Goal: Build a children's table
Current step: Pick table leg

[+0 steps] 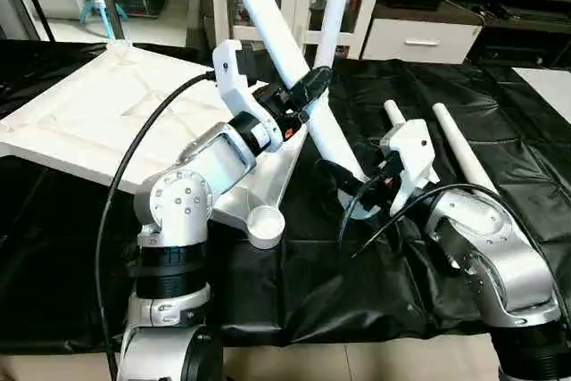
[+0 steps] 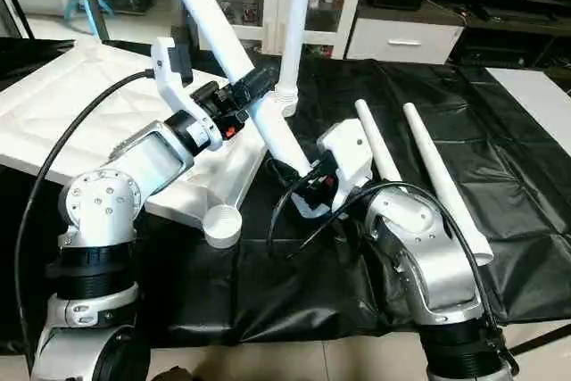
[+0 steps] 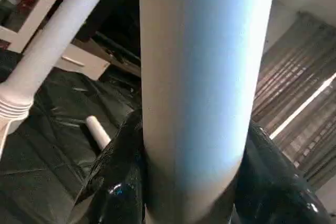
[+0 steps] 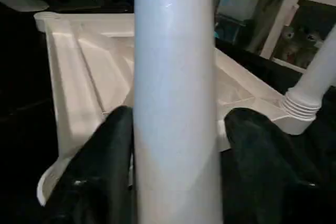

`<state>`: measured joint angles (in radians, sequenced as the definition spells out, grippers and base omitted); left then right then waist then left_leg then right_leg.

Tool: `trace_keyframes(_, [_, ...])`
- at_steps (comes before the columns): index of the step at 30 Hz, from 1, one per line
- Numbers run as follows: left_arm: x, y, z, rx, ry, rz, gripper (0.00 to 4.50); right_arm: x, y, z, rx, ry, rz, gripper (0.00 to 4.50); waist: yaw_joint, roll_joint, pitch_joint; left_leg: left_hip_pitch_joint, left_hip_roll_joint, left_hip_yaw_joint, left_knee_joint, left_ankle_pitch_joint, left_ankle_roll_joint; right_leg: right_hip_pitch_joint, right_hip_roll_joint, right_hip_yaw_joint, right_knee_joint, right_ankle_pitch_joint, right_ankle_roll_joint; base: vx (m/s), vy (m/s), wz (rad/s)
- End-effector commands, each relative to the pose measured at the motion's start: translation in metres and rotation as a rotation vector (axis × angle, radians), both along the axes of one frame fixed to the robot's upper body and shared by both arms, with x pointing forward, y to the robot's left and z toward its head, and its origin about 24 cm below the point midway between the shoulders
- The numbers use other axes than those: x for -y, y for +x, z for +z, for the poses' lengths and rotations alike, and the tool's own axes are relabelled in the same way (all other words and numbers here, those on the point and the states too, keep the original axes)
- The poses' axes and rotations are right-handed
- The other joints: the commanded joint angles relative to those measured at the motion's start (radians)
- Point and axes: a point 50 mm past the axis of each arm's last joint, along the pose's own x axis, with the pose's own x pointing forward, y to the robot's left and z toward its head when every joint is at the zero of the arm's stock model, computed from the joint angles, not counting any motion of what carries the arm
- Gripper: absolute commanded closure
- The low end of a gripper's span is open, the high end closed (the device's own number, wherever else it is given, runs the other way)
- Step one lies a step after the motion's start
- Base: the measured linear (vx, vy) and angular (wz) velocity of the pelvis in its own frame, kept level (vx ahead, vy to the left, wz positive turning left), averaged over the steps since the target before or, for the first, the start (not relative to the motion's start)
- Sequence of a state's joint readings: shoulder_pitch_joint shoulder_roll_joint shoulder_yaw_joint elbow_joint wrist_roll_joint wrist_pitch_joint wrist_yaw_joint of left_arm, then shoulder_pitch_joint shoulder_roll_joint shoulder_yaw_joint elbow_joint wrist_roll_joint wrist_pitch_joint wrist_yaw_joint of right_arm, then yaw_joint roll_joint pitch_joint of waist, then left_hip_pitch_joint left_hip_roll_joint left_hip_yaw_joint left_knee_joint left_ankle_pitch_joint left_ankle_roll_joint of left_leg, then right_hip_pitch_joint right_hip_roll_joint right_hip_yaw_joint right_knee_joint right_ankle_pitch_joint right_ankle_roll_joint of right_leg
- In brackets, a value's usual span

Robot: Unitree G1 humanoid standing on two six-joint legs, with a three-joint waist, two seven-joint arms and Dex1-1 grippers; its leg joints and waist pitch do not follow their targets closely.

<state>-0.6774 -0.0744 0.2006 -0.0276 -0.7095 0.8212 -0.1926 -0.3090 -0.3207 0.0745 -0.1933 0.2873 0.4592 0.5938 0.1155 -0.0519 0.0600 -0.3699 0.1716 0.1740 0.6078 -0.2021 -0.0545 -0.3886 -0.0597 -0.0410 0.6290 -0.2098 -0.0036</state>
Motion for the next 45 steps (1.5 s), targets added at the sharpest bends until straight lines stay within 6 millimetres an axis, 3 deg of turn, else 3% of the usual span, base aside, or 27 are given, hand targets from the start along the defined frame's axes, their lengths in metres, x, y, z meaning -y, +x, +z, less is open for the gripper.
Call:
trace_keyframes(1, [0.0, 0.002, 0.006, 0.021, 0.009, 0.011, 2.71, 0.01, 0.001, 0.009, 0.01, 0.062, -0.033, 1.4, 0.002, 0.006, -0.067, 0.014, 0.054, -0.022, -0.069, -0.065, 0.014, 0.052, -0.08, 0.046, -0.065, 0.01, -0.205, 0.0, 0.0, 0.0])
trace_keyframes(7, [-0.01, 0.007, 0.008, 0.03, 0.039, 0.059, 2.71, 0.041, -0.011, 0.034, -0.045, 0.343, 0.108, 1.4, 0.008, 0.009, -0.066, 0.015, 0.055, -0.023, -0.068, -0.079, 0.036, 0.056, -0.079, 0.045, -0.064, 0.019, -0.215, 0.0, 0.0, 0.0])
trace_keyframes(11, [-0.015, 0.009, 0.008, 0.033, 0.053, 0.072, 2.71, 0.066, -0.021, 0.039, -0.11, 0.455, 0.196, 1.4, 0.015, 0.012, -0.067, 0.014, 0.055, -0.023, -0.065, -0.071, 0.046, 0.057, -0.083, 0.044, -0.068, -0.004, -0.22, 0.0, 0.0, 0.0])
trace_keyframes(14, [-0.014, 0.007, 0.01, 0.041, 0.057, 0.048, 2.71, 0.084, -0.013, 0.032, -0.134, 0.401, 0.057, 1.4, 0.017, 0.013, -0.067, 0.012, 0.054, -0.022, -0.065, -0.063, 0.028, 0.053, -0.083, 0.042, -0.07, -0.03, -0.223, 0.0, 0.0, 0.0])
trace_keyframes(15, [-0.013, 0.007, 0.011, 0.045, 0.059, 0.037, 2.71, 0.089, -0.009, 0.031, -0.134, 0.372, 0.003, 1.4, 0.018, 0.021, -0.067, 0.014, 0.053, -0.022, -0.065, -0.069, 0.015, 0.051, -0.083, 0.041, -0.072, -0.051, -0.223, 0.0, 0.0, 0.0])
trace_keyframes(16, [-0.013, 0.007, 0.011, 0.045, 0.059, 0.037, 2.71, 0.089, -0.009, 0.031, -0.134, 0.372, 0.003, 1.4, 0.016, 0.016, -0.066, 0.014, 0.053, -0.021, -0.066, -0.075, 0.009, 0.05, -0.082, 0.041, -0.076, -0.062, -0.22, 0.0, 0.0, 0.0])
trace_keyframes(17, [-0.012, 0.007, 0.012, 0.05, 0.064, 0.03, 2.71, 0.093, -0.006, 0.032, -0.127, 0.367, -0.028, 1.4, 0.016, 0.019, -0.066, 0.015, 0.052, -0.022, -0.066, -0.086, 0.001, 0.052, -0.082, 0.041, -0.077, -0.078, -0.217, 0.0, 0.0, 0.0])
trace_keyframes(21, [-0.008, 0.006, 0.015, 0.064, 0.073, -0.006, 2.71, 0.102, 0.003, 0.035, -0.138, 0.396, -0.117, 1.4, 0.019, 0.023, -0.066, 0.015, 0.05, -0.021, -0.066, -0.088, 0.004, 0.051, -0.083, 0.042, -0.079, -0.105, -0.206, 0.0, 0.0, 0.0])
trace_keyframes(24, [-0.006, 0.005, 0.016, 0.07, 0.075, -0.023, 2.71, 0.109, 0.01, 0.034, -0.163, 0.422, -0.179, 1.4, 0.022, 0.025, -0.068, 0.013, 0.049, -0.02, -0.064, -0.061, 0.01, 0.05, -0.079, 0.041, -0.073, -0.075, -0.213, 0.0, 0.0, 0.0])
trace_keyframes(29, [-0.004, 0.003, 0.016, 0.076, 0.073, -0.037, 2.71, 0.106, 0.011, 0.035, -0.174, 0.449, -0.147, 1.4, 0.026, 0.023, -0.07, 0.01, 0.05, -0.019, -0.062, -0.04, 0.03, 0.053, -0.081, 0.04, -0.07, -0.039, -0.22, 0.0, 0.0, 0.0])
trace_keyframes(33, [-0.003, 0.002, 0.016, 0.08, 0.077, -0.044, 2.71, 0.103, 0.012, 0.035, -0.176, 0.401, -0.138, 1.4, 0.026, 0.024, -0.068, 0.012, 0.051, -0.018, -0.064, -0.062, 0.023, 0.051, -0.082, 0.04, -0.075, -0.081, -0.216, 0.0, 0.0, 0.0])
trace_keyframes(38, [-0.002, 0.001, 0.015, 0.086, 0.08, -0.051, 2.71, 0.075, 0.005, 0.034, -0.135, 0.28, -0.033, 1.4, 0.024, 0.023, -0.066, 0.01, 0.053, -0.021, -0.067, -0.068, 0.016, 0.052, -0.083, 0.041, -0.077, -0.095, -0.191, 0.0, 0.0, 0.0])
trace_keyframes(40, [-0.001, 0.001, 0.015, 0.088, 0.08, -0.052, 2.71, 0.057, 0.001, 0.029, -0.131, 0.238, 0.019, 1.4, 0.024, 0.025, -0.066, 0.011, 0.054, -0.021, -0.067, -0.073, 0.014, 0.05, -0.083, 0.042, -0.077, -0.1, -0.187, 0.0, 0.0, 0.0])
trace_keyframes(45, [0.0, 0.002, 0.015, 0.09, 0.083, -0.054, 2.71, 0.035, 0.001, 0.025, -0.087, 0.144, 0.035, 1.4, 0.022, 0.029, -0.065, 0.012, 0.055, -0.022, -0.07, -0.088, 0.0, 0.046, -0.083, 0.042, -0.078, -0.11, -0.188, 0.0, 0.0, 0.0])
